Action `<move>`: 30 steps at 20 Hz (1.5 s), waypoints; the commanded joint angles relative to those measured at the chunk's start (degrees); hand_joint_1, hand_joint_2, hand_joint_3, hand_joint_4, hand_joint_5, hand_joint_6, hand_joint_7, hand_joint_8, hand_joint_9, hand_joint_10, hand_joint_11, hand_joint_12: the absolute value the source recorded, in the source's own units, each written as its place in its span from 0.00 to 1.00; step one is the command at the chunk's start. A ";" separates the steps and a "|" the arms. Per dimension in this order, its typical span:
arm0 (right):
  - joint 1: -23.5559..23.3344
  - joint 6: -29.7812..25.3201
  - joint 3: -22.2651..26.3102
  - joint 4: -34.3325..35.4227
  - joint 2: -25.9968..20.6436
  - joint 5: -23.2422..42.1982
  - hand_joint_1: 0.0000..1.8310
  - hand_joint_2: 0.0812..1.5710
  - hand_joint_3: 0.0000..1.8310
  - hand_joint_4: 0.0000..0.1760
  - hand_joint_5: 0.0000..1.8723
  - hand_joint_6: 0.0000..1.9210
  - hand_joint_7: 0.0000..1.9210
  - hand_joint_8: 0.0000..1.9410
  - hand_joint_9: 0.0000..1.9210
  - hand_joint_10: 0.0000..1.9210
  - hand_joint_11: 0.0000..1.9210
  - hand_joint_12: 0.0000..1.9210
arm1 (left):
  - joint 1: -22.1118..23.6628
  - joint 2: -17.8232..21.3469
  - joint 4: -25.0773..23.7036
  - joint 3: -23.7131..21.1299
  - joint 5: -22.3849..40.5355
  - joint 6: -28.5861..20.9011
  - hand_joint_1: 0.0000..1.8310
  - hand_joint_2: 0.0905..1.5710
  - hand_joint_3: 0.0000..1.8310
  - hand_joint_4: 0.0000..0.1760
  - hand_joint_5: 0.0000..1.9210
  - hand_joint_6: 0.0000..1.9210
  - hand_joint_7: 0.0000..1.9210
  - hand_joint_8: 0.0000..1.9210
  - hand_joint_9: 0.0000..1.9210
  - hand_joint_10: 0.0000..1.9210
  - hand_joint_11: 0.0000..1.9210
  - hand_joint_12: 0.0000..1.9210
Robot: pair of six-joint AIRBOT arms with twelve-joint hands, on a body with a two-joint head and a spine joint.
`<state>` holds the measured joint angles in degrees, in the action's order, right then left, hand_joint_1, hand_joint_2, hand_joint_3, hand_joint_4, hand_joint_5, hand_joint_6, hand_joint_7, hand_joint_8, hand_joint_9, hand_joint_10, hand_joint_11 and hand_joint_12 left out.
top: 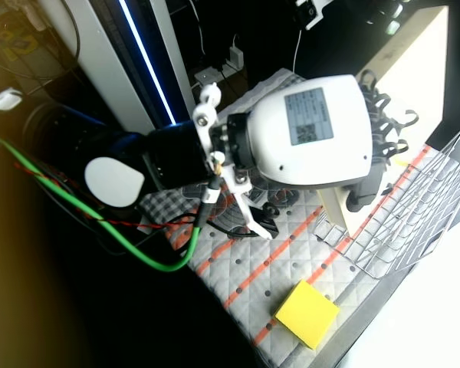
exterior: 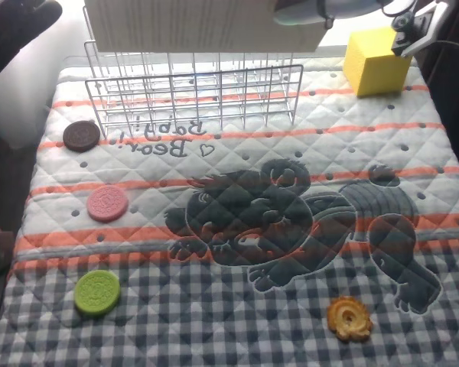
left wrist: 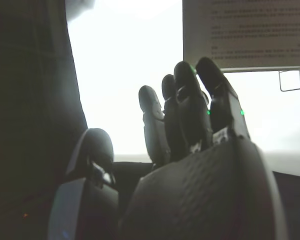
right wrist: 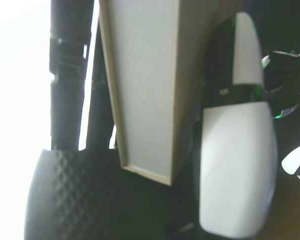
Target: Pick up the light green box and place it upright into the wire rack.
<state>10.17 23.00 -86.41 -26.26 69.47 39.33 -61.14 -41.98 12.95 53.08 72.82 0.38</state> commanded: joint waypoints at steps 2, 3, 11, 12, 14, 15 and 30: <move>-1.87 -0.40 1.02 2.59 -1.61 8.48 0.69 0.68 0.00 0.00 0.46 0.53 0.62 0.39 0.80 0.00 0.77 0.11 | 0.09 0.15 0.27 -0.19 6.84 -0.38 0.28 0.75 0.00 0.19 0.33 0.00 0.24 0.00 0.22 0.00 0.00 0.41; -2.15 -0.40 1.63 2.58 -2.11 9.15 0.70 0.68 0.00 0.00 0.47 0.51 0.63 0.39 0.81 0.00 0.77 0.12 | 0.02 0.15 0.22 -0.25 6.81 -0.38 0.27 0.75 0.00 0.18 0.33 0.00 0.24 0.00 0.23 0.00 0.00 0.43; -2.75 -0.40 2.47 2.35 -2.85 10.53 0.70 0.68 0.00 0.00 0.48 0.51 0.63 0.38 0.82 0.01 0.77 0.14 | 0.05 0.13 -0.01 -0.37 6.79 -0.38 0.24 0.74 0.00 0.06 0.35 0.00 0.25 0.00 0.22 0.00 0.00 0.48; -2.75 -0.40 2.51 2.34 -2.96 10.52 0.70 0.68 0.00 0.00 0.47 0.52 0.62 0.40 0.82 0.00 0.78 0.13 | 0.04 0.13 -0.02 -0.42 6.78 -0.38 0.24 0.75 0.00 0.08 0.35 0.00 0.24 0.00 0.22 0.00 0.00 0.48; -2.41 -0.40 2.45 2.37 -2.86 10.43 0.70 0.68 0.00 0.00 0.47 0.51 0.63 0.39 0.82 0.00 0.78 0.13 | 0.04 0.16 -0.02 -0.45 6.78 -0.38 0.23 0.75 0.00 0.18 0.34 0.00 0.24 0.00 0.21 0.00 0.00 0.45; -2.03 -0.40 2.42 2.52 -2.76 10.32 0.70 0.67 0.00 0.00 0.48 0.49 0.63 0.38 0.82 0.00 0.78 0.12 | 0.04 0.17 -0.02 -0.46 6.80 -0.38 0.23 0.75 0.00 0.21 0.34 0.00 0.24 0.00 0.22 0.00 0.00 0.44; 2.10 -0.40 -2.08 4.40 1.59 4.85 0.70 0.65 0.00 0.00 0.52 0.46 0.67 0.29 0.78 0.00 0.76 0.09 | -0.02 0.08 -1.92 -0.95 7.32 -0.38 0.22 0.74 0.00 0.40 0.32 0.00 0.24 0.00 0.22 0.00 0.00 0.44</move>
<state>12.53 22.76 -88.40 -24.45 71.37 38.22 -61.67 -42.00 10.57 52.07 72.90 0.36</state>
